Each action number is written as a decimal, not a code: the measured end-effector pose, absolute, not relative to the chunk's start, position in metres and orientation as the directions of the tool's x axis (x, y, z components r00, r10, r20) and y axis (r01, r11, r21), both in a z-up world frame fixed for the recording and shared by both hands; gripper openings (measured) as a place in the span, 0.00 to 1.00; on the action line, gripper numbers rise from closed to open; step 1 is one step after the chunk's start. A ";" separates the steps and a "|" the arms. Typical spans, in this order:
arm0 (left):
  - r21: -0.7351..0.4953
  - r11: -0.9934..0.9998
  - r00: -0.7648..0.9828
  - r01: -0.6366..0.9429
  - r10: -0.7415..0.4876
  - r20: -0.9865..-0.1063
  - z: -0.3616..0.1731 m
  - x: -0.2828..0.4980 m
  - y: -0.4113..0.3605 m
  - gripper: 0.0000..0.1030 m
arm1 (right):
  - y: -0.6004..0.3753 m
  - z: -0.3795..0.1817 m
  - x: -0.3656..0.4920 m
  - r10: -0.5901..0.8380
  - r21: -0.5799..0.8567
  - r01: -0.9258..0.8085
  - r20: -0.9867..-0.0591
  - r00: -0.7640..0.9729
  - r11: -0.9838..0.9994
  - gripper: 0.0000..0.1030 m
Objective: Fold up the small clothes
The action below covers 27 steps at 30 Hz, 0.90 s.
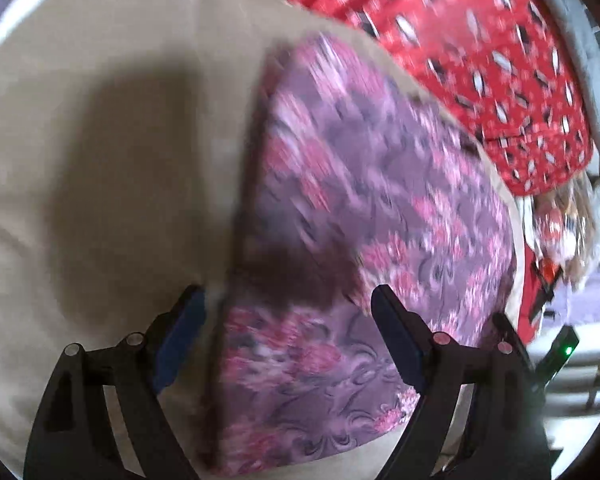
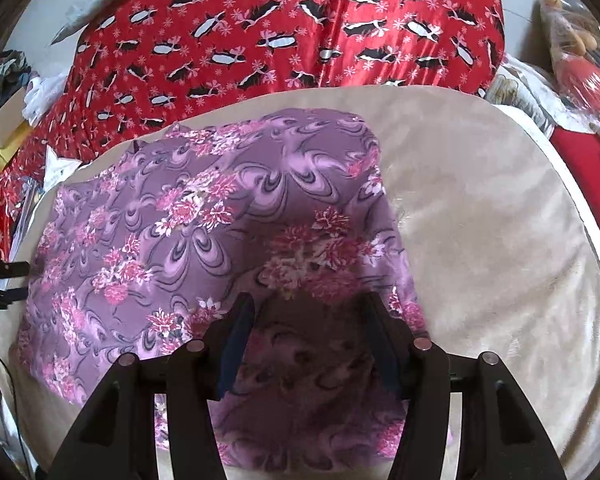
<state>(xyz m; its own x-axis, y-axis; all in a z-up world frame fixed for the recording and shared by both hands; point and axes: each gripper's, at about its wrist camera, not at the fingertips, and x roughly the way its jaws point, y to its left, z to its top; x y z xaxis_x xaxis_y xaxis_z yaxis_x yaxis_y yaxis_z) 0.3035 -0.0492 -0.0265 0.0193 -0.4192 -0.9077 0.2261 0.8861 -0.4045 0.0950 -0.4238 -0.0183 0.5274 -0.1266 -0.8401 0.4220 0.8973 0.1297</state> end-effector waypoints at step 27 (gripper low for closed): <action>-0.467 0.786 0.071 0.405 -0.537 -0.841 0.068 0.236 -0.144 0.08 | -0.422 0.000 0.095 -0.047 0.171 0.314 -0.813 0.581 0.934 0.57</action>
